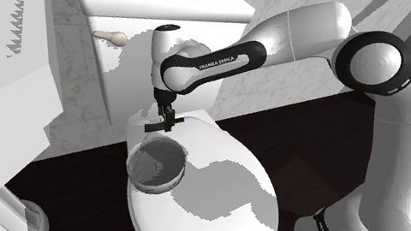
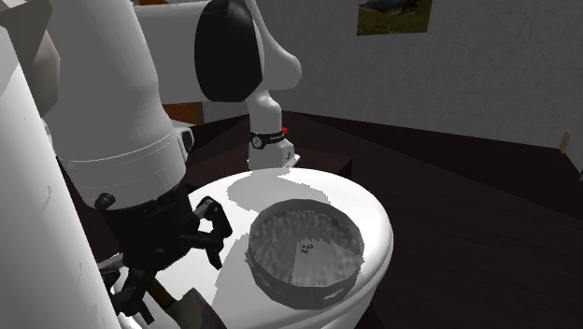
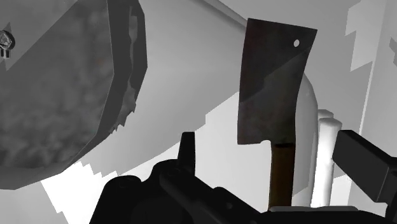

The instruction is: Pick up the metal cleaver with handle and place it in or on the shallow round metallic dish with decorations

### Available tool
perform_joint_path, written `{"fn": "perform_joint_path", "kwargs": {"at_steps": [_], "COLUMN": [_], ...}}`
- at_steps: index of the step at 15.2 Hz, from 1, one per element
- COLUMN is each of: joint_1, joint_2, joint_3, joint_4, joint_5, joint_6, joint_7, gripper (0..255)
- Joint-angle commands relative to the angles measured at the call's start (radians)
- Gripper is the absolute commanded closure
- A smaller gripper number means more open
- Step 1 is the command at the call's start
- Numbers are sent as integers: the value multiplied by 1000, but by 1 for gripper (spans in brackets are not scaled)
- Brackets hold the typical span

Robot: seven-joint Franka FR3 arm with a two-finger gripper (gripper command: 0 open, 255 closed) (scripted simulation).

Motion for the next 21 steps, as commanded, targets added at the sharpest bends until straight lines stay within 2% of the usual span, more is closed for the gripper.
{"fn": "perform_joint_path", "kwargs": {"at_steps": [1,7,8,12,16,21], "joint_1": [8,18,19,11,13,15], "joint_2": [50,46,53,39,41,13], "joint_3": [-14,-27,-29,-27,-27,-21], "joint_4": [26,26,37,-5,1,30], "joint_5": [-13,-3,-4,-3,-3,14], "joint_6": [13,14,11,37,33,-20], "joint_7": [-3,-9,-12,-10,-9,-17], "gripper": [0,0,255,255,255,255]}}
